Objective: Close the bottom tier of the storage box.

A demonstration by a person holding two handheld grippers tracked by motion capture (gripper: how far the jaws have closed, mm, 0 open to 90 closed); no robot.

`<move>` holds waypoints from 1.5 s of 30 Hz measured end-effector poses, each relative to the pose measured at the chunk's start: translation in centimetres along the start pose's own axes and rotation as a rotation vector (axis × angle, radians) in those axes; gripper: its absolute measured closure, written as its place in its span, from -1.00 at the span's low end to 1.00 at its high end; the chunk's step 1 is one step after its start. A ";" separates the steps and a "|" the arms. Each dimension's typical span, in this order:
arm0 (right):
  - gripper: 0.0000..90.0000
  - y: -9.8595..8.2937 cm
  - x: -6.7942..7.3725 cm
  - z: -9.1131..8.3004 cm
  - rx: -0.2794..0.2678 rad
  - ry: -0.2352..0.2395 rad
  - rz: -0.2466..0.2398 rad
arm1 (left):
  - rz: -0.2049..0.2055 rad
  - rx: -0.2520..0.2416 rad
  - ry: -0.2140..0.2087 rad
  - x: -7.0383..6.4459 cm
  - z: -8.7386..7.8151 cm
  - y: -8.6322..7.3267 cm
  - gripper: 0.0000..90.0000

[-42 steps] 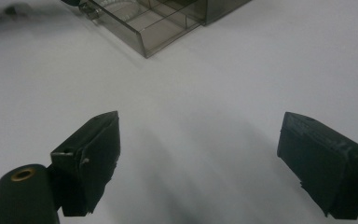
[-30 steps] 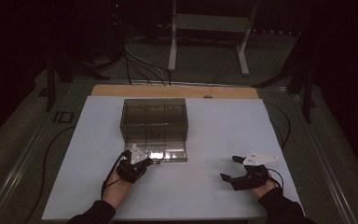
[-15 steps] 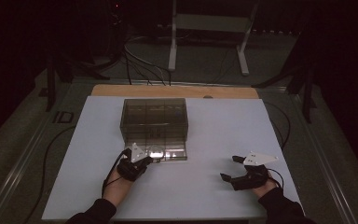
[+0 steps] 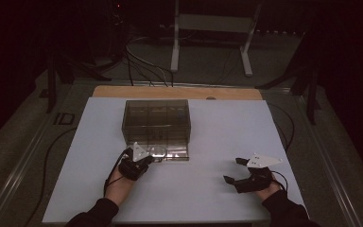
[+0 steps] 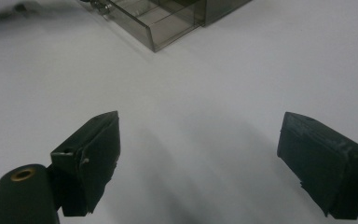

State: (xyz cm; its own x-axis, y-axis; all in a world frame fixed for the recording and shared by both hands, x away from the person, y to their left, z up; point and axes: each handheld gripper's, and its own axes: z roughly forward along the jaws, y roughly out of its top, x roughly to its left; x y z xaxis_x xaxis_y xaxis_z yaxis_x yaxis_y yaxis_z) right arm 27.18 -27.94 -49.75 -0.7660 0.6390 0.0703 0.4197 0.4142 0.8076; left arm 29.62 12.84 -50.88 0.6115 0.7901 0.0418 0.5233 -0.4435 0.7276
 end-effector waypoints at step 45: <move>-0.70 0.0 0.0 -0.1 -0.003 0.000 0.003 | -0.008 0.008 0.031 1.7 2.2 1.0 1.00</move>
State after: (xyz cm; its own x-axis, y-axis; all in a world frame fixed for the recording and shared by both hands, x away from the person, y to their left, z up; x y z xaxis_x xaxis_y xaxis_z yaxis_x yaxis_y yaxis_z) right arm 27.18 -28.01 -49.72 -0.7646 0.6404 0.0728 0.4209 0.4105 0.8089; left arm 32.49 12.74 -51.58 0.5888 0.8063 0.0569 0.5329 -0.4401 0.7227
